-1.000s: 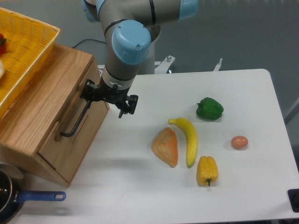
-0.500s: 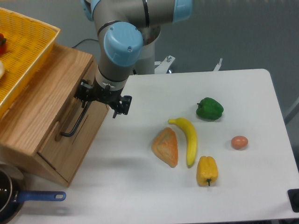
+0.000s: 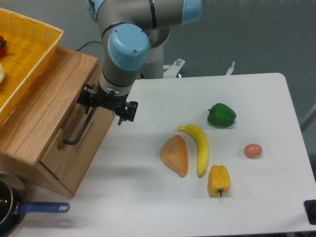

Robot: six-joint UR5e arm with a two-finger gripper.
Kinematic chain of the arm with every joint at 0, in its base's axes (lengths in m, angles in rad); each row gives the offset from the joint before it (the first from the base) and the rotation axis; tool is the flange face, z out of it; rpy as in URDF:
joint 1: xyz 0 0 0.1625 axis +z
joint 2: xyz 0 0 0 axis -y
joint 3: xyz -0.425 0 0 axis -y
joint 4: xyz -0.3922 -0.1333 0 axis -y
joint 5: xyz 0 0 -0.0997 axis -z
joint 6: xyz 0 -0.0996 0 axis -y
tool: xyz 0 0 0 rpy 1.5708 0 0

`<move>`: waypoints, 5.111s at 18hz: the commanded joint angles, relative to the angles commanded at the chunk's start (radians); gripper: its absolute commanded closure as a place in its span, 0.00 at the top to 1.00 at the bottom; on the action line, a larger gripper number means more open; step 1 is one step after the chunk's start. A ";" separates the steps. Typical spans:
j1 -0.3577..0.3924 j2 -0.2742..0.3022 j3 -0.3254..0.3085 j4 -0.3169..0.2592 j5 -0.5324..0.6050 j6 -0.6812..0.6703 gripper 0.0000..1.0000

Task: Slide the top drawer open

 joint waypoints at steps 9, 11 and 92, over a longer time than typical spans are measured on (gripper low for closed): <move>-0.002 -0.006 0.000 0.002 0.005 0.000 1.00; -0.002 -0.009 0.000 0.002 0.006 0.002 1.00; 0.187 -0.034 0.017 0.031 0.040 0.175 1.00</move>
